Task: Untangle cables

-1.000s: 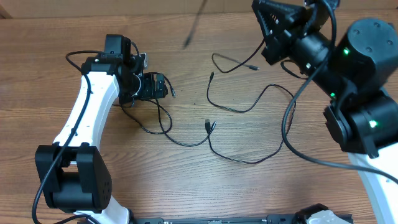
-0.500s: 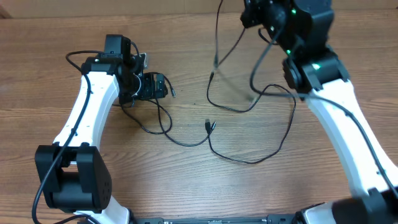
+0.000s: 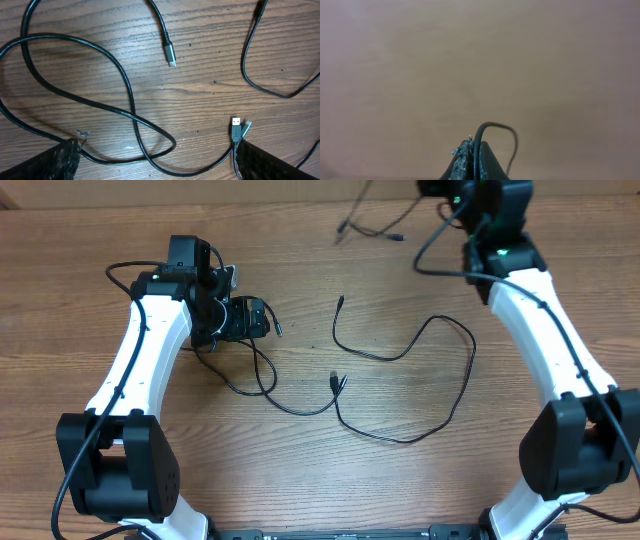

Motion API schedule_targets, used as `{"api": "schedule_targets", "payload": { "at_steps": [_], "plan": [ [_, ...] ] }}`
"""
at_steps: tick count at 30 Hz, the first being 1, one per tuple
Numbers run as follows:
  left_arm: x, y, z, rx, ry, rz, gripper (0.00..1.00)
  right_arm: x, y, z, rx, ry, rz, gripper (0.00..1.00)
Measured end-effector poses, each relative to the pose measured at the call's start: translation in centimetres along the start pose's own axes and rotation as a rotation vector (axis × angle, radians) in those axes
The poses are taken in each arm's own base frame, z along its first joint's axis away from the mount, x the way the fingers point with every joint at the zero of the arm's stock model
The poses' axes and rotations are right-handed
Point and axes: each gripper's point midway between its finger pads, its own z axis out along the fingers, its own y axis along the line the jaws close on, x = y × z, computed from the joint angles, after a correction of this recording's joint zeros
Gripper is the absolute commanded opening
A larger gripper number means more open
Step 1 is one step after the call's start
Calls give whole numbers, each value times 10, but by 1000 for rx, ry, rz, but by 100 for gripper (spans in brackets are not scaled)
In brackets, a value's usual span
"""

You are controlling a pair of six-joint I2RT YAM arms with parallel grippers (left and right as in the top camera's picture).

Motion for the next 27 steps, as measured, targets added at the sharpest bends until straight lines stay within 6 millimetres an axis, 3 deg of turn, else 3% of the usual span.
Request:
{"api": "schedule_targets", "payload": {
  "at_steps": [5,11,13,18,22,27],
  "plan": [
    [0,0,0,0,0,0,99,-14,-103,-15,246,-8,19,4],
    [0,0,0,0,0,0,100,-32,-242,-62,526,-34,46,4],
    [0,0,0,0,0,0,100,-28,-290,-79,615,-34,62,4],
    [0,0,0,0,0,0,99,3,-383,-109,769,-7,106,4],
    [0,0,0,0,0,0,100,24,-433,-129,841,-4,132,4],
    [0,0,0,0,0,0,100,29,-478,-154,902,-52,138,4]
  ]
}}
